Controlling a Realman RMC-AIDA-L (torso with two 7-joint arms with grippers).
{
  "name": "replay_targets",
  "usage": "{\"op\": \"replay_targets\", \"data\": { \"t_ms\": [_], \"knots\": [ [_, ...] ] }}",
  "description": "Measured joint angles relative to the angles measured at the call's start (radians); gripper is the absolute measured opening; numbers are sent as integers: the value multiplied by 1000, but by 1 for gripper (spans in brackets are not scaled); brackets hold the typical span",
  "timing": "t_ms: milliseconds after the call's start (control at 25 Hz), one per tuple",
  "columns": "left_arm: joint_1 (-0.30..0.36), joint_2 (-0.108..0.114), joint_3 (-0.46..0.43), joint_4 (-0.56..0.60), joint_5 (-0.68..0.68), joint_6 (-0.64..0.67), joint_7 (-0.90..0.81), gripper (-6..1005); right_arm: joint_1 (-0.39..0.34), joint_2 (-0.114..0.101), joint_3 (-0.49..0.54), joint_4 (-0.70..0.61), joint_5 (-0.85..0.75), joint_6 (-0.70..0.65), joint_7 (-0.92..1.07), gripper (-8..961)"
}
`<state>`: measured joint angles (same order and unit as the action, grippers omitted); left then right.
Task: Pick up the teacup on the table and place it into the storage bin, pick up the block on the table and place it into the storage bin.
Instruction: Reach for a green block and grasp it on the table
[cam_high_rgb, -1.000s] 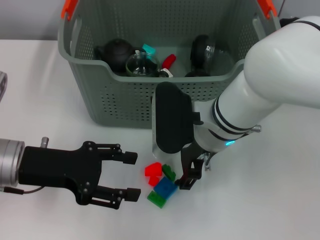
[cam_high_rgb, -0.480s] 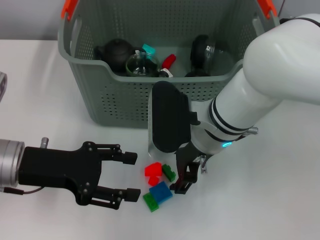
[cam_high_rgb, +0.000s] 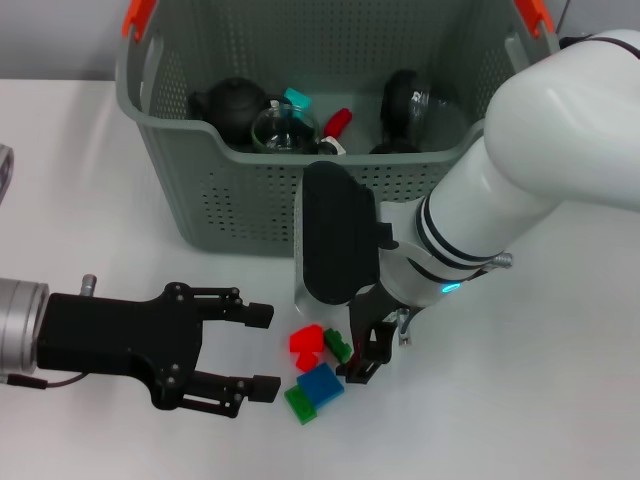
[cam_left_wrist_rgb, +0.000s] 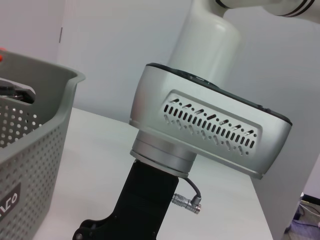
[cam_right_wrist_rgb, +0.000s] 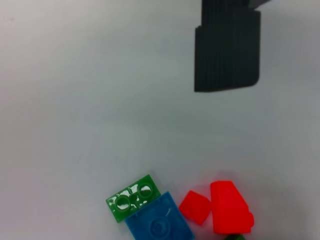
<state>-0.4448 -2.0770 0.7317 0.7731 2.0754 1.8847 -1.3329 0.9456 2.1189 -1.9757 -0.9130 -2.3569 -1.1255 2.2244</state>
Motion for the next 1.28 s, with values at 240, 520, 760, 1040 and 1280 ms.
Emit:
{"op": "replay_targets", "data": {
  "t_ms": [240, 520, 760, 1040, 1280],
  "knots": [
    [-1, 0, 0, 0, 0, -3, 0, 809, 7, 1, -1, 18, 1, 5, -1, 769],
    [-3, 0, 0, 0, 0, -3, 0, 810, 8, 3, -9, 20, 1, 11, -4, 634],
    [-3, 0, 0, 0, 0, -2, 0, 810, 10, 4, -23, 20, 1, 17, -5, 577],
    [-3, 0, 0, 0, 0, -2, 0, 810, 13, 4, -26, 14, 1, 17, -5, 578],
    [-3, 0, 0, 0, 0, -2, 0, 810, 22, 5, -43, 14, 9, 21, -5, 571]
  ]
}}
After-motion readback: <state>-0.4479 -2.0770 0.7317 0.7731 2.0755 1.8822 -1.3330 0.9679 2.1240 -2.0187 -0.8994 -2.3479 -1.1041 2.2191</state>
